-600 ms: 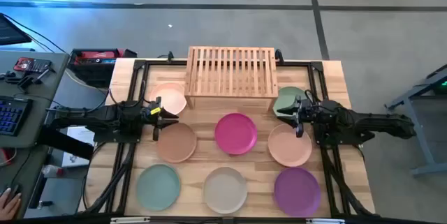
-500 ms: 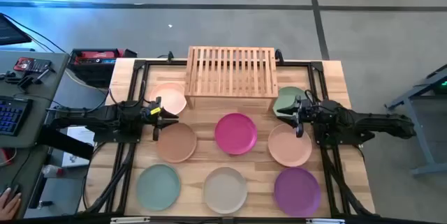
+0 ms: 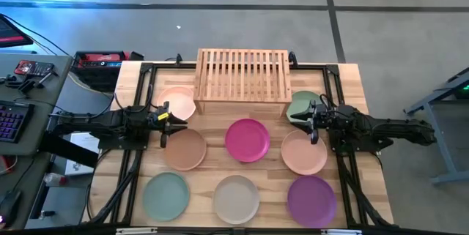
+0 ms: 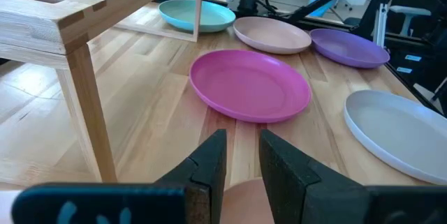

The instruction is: Place and stack plates onto a shelf

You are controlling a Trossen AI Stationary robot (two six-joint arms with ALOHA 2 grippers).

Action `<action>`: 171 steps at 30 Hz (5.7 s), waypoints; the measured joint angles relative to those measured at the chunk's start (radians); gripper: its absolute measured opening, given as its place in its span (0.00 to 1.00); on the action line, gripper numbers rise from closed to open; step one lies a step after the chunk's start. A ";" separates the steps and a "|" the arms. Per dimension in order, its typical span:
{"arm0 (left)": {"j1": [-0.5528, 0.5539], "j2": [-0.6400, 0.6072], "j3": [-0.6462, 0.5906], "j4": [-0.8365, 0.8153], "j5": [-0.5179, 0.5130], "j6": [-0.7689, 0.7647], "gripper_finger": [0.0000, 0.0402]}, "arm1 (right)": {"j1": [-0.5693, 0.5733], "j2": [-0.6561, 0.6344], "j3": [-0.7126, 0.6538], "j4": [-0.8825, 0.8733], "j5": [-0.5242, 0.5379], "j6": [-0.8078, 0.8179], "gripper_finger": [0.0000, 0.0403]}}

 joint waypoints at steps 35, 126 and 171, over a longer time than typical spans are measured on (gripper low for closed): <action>0.000 0.000 0.000 0.000 0.000 0.000 0.18 | 0.000 0.000 0.000 0.000 0.000 0.000 0.33; 0.000 0.000 0.001 0.337 -0.081 -0.564 0.18 | 0.000 0.000 0.029 0.567 0.158 0.057 0.33; 0.000 0.000 0.000 0.276 -0.081 -0.558 0.18 | 0.000 0.732 0.664 -1.034 0.087 0.410 0.33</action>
